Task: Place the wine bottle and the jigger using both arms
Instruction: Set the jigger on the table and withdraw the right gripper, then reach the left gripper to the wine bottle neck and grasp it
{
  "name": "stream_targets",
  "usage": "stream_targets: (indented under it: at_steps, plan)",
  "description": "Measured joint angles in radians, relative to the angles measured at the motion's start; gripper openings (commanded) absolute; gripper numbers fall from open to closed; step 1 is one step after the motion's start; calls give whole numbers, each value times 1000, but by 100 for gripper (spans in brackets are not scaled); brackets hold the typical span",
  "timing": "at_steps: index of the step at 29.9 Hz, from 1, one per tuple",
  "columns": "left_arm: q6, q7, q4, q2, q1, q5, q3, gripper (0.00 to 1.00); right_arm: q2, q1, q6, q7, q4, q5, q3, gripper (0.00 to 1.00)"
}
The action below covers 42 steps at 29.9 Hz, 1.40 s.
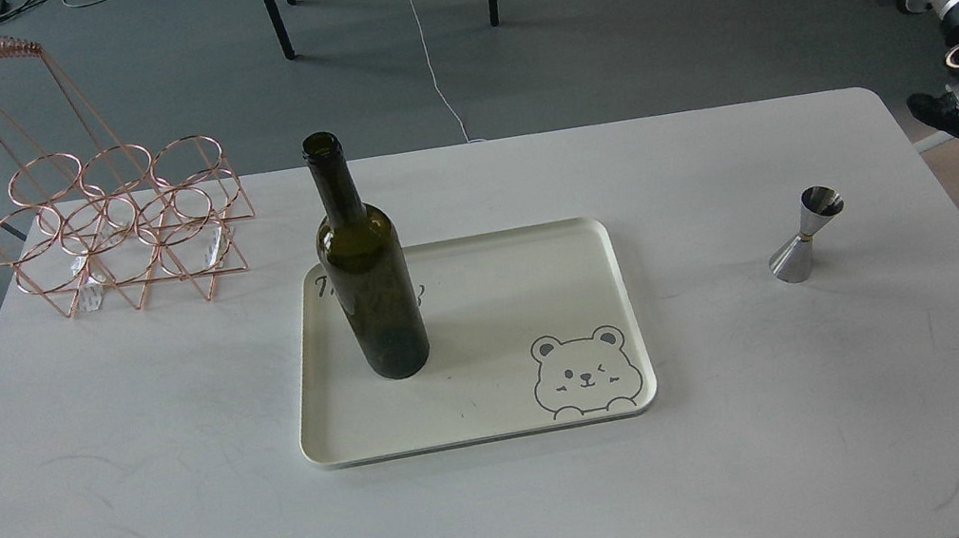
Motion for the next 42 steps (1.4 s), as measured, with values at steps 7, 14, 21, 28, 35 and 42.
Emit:
stream_targets:
  at_steps: [7,14,21,28,35,42]
  plan:
    - [11,-1,-253,114,6,265,7,98,33,-33,252,0,-127,265,100,95]
    - [97,-2,-548,249,10,501,49,98,35,-46,409,0,-213,376,149,95]
    - [308,-2,-844,325,11,783,216,98,35,-49,435,0,-224,429,171,95]
    - [500,-56,-908,287,11,1221,336,91,34,-60,490,0,-314,431,223,95]
    - [571,-153,-905,184,13,1456,367,82,34,-60,525,0,-353,431,254,95]
    - [575,-153,-825,14,7,1632,368,82,50,-76,553,0,-354,445,259,95]
